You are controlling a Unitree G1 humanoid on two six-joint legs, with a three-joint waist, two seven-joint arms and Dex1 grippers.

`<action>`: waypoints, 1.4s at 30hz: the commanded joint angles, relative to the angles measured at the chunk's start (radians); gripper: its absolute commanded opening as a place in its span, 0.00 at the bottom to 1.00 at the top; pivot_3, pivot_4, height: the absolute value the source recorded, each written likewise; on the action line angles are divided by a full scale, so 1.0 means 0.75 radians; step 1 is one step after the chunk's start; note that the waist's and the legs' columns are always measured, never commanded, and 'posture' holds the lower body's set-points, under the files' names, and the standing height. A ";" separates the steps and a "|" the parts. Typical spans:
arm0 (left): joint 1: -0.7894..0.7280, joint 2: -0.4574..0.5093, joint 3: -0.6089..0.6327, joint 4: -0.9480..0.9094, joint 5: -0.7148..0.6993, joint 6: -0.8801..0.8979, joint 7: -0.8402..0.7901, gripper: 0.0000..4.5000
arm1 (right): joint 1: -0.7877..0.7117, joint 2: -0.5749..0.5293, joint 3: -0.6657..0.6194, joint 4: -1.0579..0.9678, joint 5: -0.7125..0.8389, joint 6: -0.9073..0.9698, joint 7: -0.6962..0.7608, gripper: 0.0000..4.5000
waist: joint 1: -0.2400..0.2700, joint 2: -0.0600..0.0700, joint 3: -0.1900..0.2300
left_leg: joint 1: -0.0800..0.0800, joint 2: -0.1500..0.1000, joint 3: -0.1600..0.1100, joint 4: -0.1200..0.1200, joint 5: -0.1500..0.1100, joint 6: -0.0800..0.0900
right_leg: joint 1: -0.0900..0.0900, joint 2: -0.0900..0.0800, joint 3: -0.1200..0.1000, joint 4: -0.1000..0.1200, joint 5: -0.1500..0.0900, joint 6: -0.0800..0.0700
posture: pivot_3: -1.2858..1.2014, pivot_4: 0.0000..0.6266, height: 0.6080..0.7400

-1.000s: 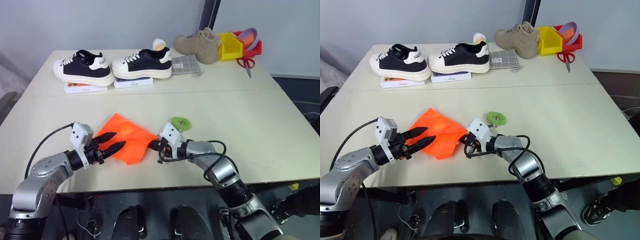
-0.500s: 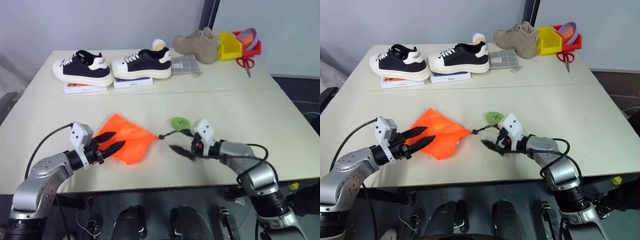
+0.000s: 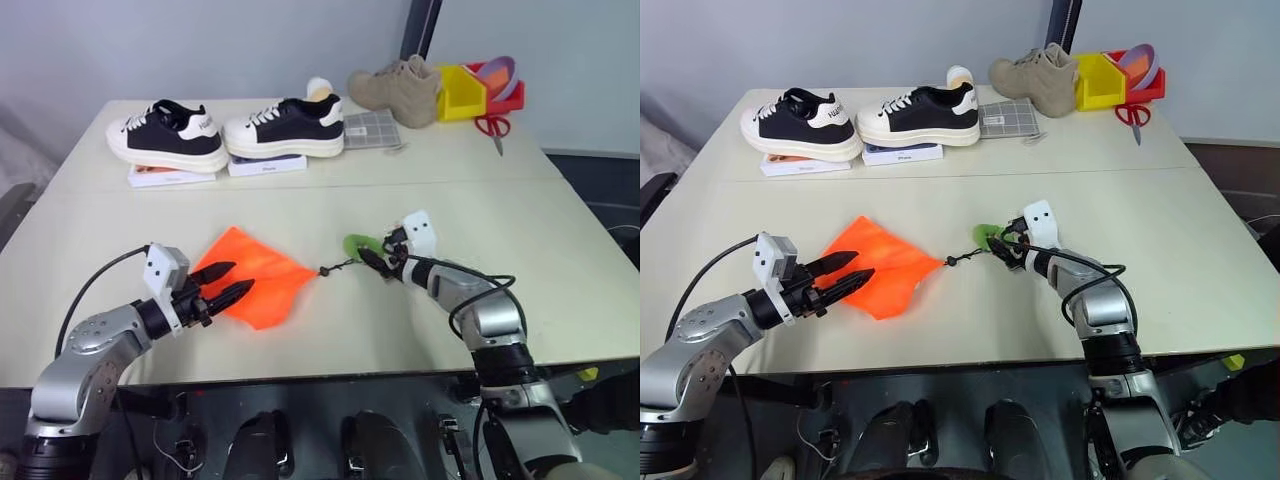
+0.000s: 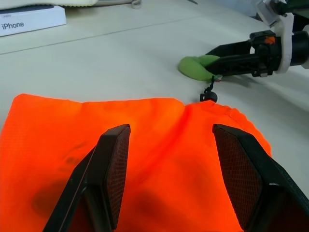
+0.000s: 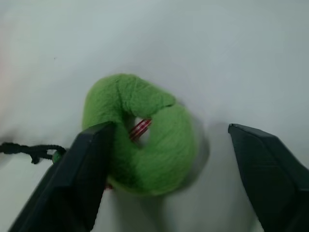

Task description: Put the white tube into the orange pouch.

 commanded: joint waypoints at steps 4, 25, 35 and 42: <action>0.011 0.006 0.019 -0.043 -0.001 -0.030 -0.006 0.65 | 0.025 -0.020 -0.033 -0.109 0.053 0.042 0.037 0.10 | 0.003 0.000 0.000 | 0.000 0.000 0.000 0.000 0.000 0.000 | 0.000 0.000 0.000 0.000 0.000 0.000 | 0.52 0.24 1.00; -0.175 -0.005 -0.002 0.035 -0.062 0.025 -0.047 0.93 | -0.255 0.097 -0.111 -0.460 0.311 -0.031 -0.004 0.00 | 0.001 0.000 0.000 | -0.001 0.000 0.000 0.000 0.000 0.000 | 0.000 -0.001 0.000 0.001 0.000 0.001 | 0.52 0.24 1.00; -0.510 -0.123 -0.281 0.248 0.207 -0.199 -0.081 0.98 | -0.226 0.112 -0.045 -0.473 0.321 -0.028 0.011 0.00 | 0.009 0.000 0.000 | 0.000 0.000 0.000 0.001 0.001 0.000 | 0.000 0.001 -0.001 0.002 0.001 0.001 | 0.52 0.24 1.00; -0.664 -0.250 -0.406 0.417 0.333 -0.318 -0.105 0.98 | -0.211 0.120 -0.017 -0.495 0.298 -0.026 -0.008 0.00 | 0.000 0.000 0.000 | 0.000 0.001 0.001 0.001 0.001 -0.001 | 0.000 0.004 0.000 0.001 0.001 0.002 | 0.52 0.24 1.00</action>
